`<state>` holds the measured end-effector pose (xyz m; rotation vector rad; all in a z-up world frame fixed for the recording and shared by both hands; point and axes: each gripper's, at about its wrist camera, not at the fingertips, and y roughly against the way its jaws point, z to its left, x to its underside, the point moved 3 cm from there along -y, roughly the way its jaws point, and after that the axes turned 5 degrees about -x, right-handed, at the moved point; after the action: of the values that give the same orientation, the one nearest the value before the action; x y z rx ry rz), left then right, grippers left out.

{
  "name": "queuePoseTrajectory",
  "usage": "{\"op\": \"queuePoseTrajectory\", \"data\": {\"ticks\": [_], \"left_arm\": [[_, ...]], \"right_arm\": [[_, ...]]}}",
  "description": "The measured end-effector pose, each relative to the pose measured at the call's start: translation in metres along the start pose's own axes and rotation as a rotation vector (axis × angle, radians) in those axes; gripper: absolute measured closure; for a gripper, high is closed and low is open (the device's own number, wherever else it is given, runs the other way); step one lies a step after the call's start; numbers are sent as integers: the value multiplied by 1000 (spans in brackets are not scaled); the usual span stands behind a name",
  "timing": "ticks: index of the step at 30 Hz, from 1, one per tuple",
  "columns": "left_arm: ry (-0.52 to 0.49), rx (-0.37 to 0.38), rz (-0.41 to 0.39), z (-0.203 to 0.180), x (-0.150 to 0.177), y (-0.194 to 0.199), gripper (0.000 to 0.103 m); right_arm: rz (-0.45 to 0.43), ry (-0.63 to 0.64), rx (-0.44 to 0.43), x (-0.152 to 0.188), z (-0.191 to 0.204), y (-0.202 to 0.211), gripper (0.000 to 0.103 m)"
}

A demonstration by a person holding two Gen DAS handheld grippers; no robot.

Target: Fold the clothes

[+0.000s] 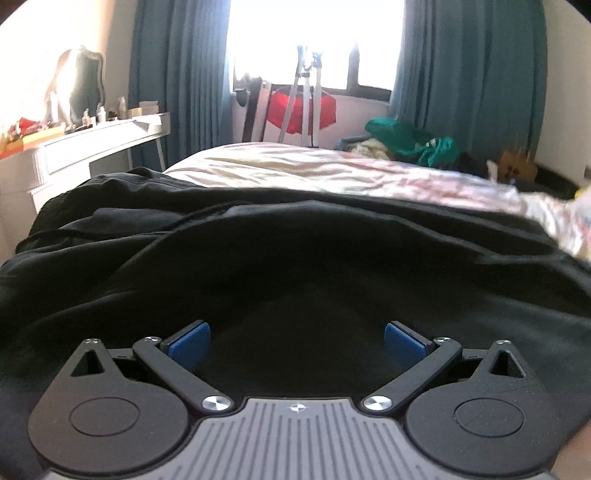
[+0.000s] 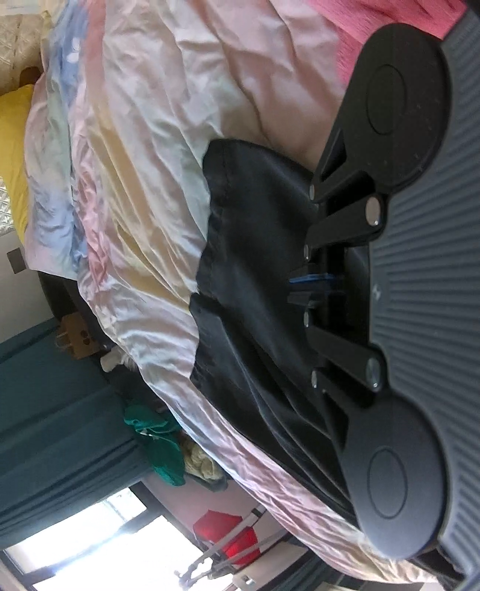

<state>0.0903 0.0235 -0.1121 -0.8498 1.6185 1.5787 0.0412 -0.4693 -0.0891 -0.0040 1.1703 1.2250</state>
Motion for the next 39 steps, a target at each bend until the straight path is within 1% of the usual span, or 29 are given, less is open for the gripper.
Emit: {"op": "queuePoseTrajectory", "data": {"ticks": [2,5,6,7,8,9,10,12,15,17,19,20,22,24,26,27,28,29,30,31,34,36,39], "left_arm": [[20,1,-12,3,-3,10,1],[21,-8,-11,2,-2,13,1],[21,-11,-10,2,-1,14,1],[24,-18,-3,1,-1,13,1],[31,-24,5,2,0,11,1],[39,-30,14,3,0,9,1],[47,-35,21,4,1,7,1],[63,-36,32,6,1,3,1],[94,-33,42,9,1,2,1],[120,-29,45,11,0,1,1],[145,-28,48,13,-2,-1,1],[157,-28,52,14,-2,-2,1],[179,-31,65,15,-3,-5,1],[197,-32,77,18,-3,-9,1],[212,-37,86,20,-4,-11,1],[221,-37,87,22,-4,-11,1],[230,-38,89,23,-5,-11,1],[238,-39,90,25,-5,-11,1],[251,-39,91,27,-5,-10,1],[264,-39,92,29,-6,-9,1],[313,-32,99,38,-8,-5,1],[349,-30,100,45,-12,0,1],[393,-39,118,62,-20,12,1]], "right_arm": [[-1,-19,15,-1,-6,0,94],[2,-53,39,-3,-16,-2,94],[-7,-58,66,-4,-19,-2,93],[-21,-60,101,-7,-24,-1,86],[-28,-59,115,-9,-27,-2,80],[-32,-55,118,-10,-29,-3,62],[-36,-51,121,-11,-31,-4,39],[-43,-44,127,-14,-36,-6,20],[-54,-33,136,-18,-43,-9,21],[21,-51,175,-16,-54,-19,21],[64,-141,221,-11,-72,-23,21],[77,-193,226,-9,-80,-23,21],[99,-267,208,-6,-89,-26,21],[113,-300,174,-3,-92,-29,19],[121,-294,122,-1,-87,-32,22],[129,-291,97,0,-84,-34,29],[138,-289,75,1,-81,-35,39],[147,-287,52,2,-77,-37,43],[150,-279,34,2,-74,-38,60],[151,-265,19,1,-71,-38,79],[137,-247,4,0,-68,-34,96],[119,-271,-16,-1,-69,-31,97],[94,-262,-25,-5,-67,-26,98]]}}
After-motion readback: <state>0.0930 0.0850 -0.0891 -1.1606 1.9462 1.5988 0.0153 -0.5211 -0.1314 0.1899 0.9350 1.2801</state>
